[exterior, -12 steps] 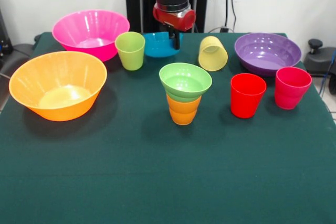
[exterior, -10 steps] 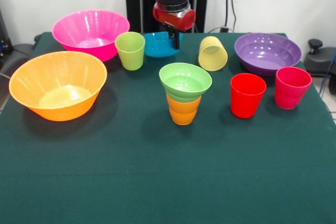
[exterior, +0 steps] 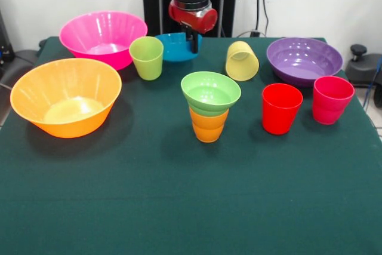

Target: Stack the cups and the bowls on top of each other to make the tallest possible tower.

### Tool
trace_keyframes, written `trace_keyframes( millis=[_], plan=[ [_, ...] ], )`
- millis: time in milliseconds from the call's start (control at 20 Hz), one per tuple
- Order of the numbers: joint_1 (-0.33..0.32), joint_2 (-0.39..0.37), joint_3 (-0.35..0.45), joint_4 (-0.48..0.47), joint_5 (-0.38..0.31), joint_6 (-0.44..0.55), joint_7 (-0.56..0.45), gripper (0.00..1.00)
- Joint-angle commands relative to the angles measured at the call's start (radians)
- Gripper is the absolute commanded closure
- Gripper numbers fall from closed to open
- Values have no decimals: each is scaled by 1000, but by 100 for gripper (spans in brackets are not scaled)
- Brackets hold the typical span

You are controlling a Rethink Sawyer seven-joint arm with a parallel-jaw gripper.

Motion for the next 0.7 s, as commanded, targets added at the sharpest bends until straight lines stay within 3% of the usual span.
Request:
trace_keyframes(
  millis=[50,700],
  plan=[
    [23,-6,21,-11,-1,104,97,100],
    [40,-28,25,-11,26,141,115,100]
  ],
)
